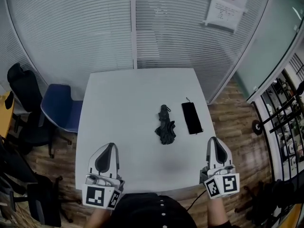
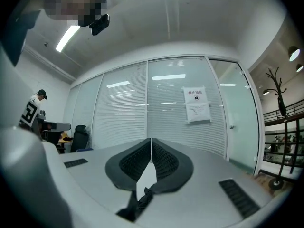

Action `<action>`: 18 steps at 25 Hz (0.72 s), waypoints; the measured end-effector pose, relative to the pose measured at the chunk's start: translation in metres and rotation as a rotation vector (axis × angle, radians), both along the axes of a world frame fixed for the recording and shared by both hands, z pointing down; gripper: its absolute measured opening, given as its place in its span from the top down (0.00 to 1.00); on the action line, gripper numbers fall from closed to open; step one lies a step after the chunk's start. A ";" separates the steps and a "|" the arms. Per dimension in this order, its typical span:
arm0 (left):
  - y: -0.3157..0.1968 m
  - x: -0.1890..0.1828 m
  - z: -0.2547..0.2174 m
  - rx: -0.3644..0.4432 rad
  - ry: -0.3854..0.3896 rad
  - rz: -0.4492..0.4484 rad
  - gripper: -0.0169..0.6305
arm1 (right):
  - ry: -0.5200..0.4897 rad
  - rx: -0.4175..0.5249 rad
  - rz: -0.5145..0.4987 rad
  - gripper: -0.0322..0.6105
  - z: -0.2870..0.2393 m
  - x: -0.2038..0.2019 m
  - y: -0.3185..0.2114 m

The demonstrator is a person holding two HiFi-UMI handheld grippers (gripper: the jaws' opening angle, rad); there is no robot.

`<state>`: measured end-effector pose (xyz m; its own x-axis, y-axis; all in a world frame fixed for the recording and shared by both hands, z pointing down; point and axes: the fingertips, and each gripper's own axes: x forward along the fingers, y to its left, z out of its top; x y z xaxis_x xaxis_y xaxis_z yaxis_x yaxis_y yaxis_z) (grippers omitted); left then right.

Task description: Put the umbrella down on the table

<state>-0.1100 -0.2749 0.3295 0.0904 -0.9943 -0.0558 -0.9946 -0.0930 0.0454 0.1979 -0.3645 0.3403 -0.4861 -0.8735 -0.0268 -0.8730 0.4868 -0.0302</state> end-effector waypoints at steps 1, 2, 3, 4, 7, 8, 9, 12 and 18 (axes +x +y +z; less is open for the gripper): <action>0.001 0.000 -0.002 0.004 -0.002 0.001 0.95 | 0.000 0.006 0.013 0.90 -0.002 0.005 0.003; 0.002 -0.001 -0.003 0.008 -0.004 0.002 0.95 | 0.000 0.011 0.024 0.90 -0.004 0.009 0.006; 0.003 -0.001 -0.004 0.012 -0.006 0.003 0.95 | 0.003 0.016 0.033 0.90 -0.006 0.013 0.010; 0.004 -0.001 -0.005 0.015 -0.007 0.005 0.95 | 0.007 0.022 0.040 0.90 -0.007 0.017 0.013; 0.006 0.000 -0.005 0.014 -0.005 0.009 0.95 | 0.009 0.040 0.056 0.90 -0.012 0.025 0.022; 0.007 0.001 -0.004 0.010 -0.003 0.010 0.95 | 0.005 0.044 0.061 0.90 -0.012 0.027 0.024; 0.007 0.001 -0.003 0.008 -0.003 0.012 0.95 | 0.001 0.046 0.065 0.90 -0.012 0.029 0.026; 0.010 0.003 -0.003 0.010 -0.006 0.013 0.95 | 0.000 0.051 0.068 0.90 -0.012 0.031 0.029; 0.014 0.005 -0.002 0.005 -0.005 0.012 0.95 | 0.021 0.038 0.066 0.90 -0.010 0.029 0.031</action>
